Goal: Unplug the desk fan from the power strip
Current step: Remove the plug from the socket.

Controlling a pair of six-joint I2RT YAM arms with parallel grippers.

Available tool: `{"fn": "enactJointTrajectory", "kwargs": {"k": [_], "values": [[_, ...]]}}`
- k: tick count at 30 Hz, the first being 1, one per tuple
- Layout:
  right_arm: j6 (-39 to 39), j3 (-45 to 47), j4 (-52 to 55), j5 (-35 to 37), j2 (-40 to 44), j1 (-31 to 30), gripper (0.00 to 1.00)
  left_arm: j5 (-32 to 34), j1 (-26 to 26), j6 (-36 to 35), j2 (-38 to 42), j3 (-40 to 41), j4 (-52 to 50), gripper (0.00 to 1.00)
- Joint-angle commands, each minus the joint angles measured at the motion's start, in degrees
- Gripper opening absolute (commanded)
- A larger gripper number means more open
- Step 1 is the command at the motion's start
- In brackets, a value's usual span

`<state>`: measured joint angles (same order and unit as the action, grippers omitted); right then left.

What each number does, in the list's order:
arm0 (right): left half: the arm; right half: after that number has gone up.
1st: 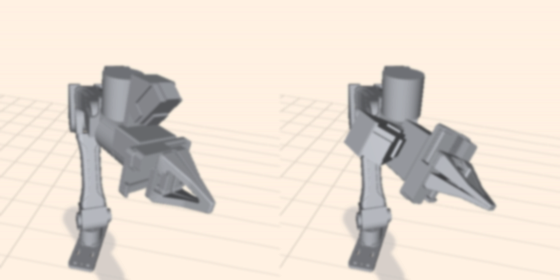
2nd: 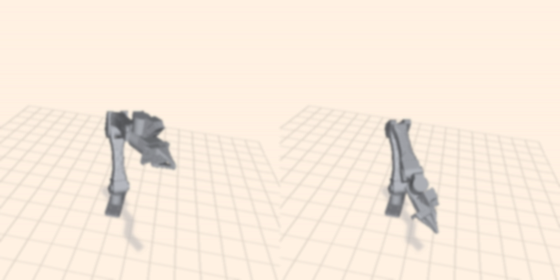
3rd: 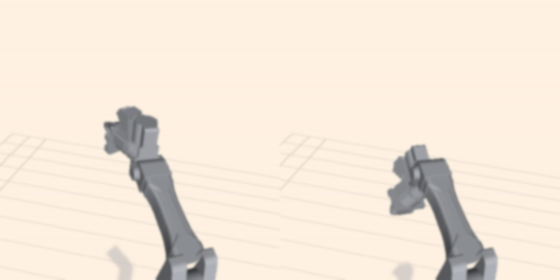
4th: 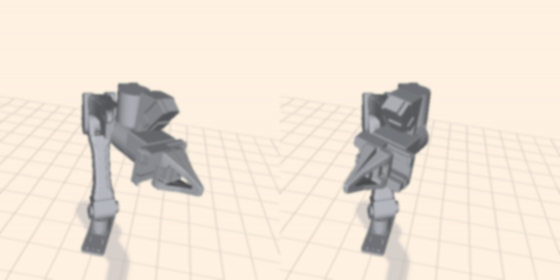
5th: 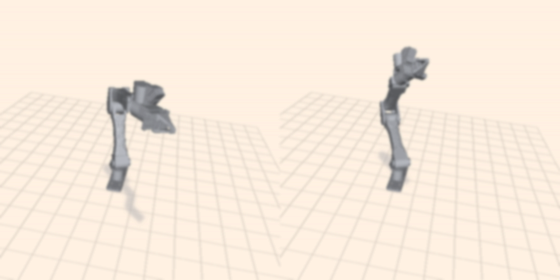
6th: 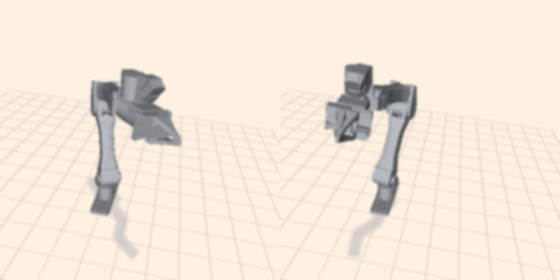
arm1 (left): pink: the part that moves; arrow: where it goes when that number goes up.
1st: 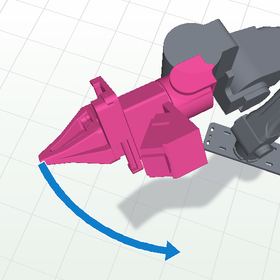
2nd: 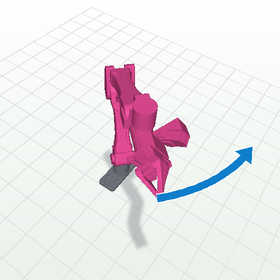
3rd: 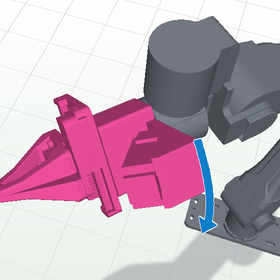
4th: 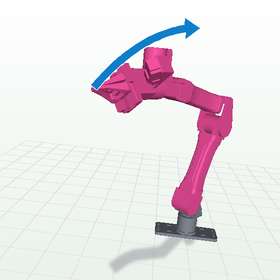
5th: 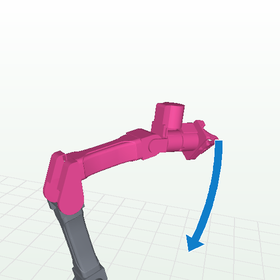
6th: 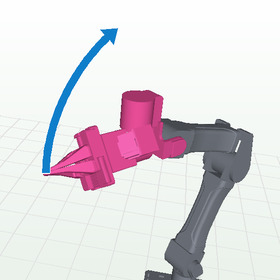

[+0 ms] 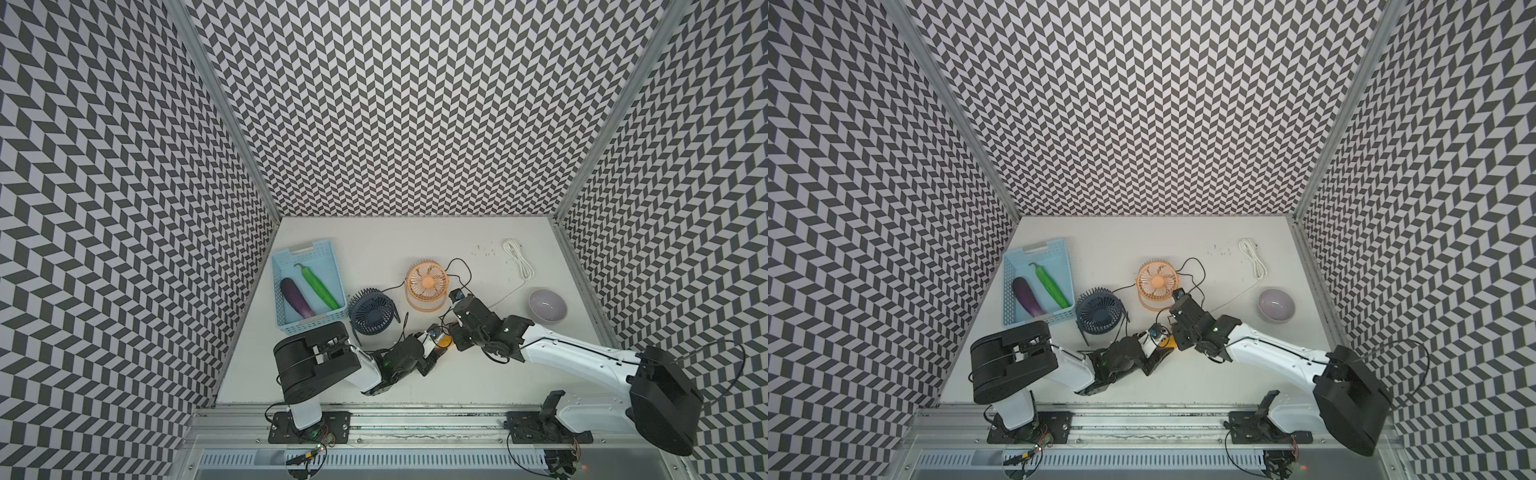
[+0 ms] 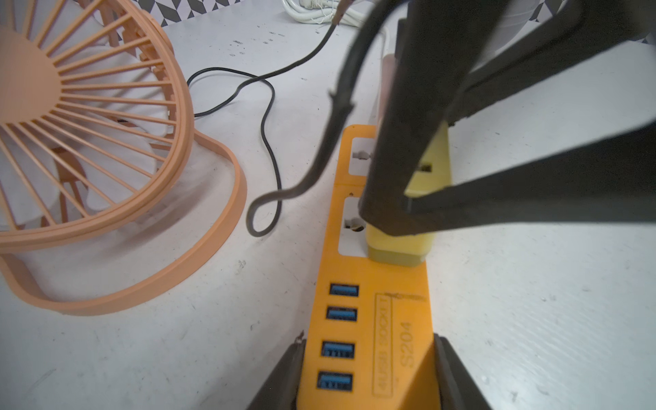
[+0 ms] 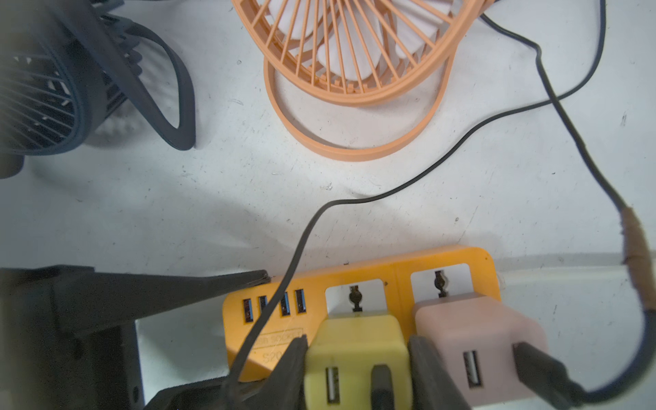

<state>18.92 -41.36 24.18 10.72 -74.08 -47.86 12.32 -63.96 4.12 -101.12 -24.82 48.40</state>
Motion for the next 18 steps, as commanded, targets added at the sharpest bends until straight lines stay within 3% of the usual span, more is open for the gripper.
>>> {"fn": "enactJointTrajectory", "kwargs": {"k": [1, 10, 15, 18], "values": [[0.7, 0.5, -3.2, 0.3, 1.3, 0.4, 0.18, 0.6, 0.4, 0.0, 0.9, 0.9, 0.2, 0.37], [0.4, -0.5, -6.3, -1.0, 0.2, -5.1, 0.15, 0.3, 0.4, 0.2, 0.0, 0.1, -0.1, 0.36], [1.0, -1.2, -5.8, 1.0, 0.4, -4.7, 0.14, 0.4, 0.4, 0.4, 0.0, 0.3, -0.2, 0.36], [0.7, -0.7, -5.5, 0.1, 2.1, -1.5, 0.13, 0.8, 0.4, 0.5, -0.1, 0.7, -0.2, 0.36]]}}
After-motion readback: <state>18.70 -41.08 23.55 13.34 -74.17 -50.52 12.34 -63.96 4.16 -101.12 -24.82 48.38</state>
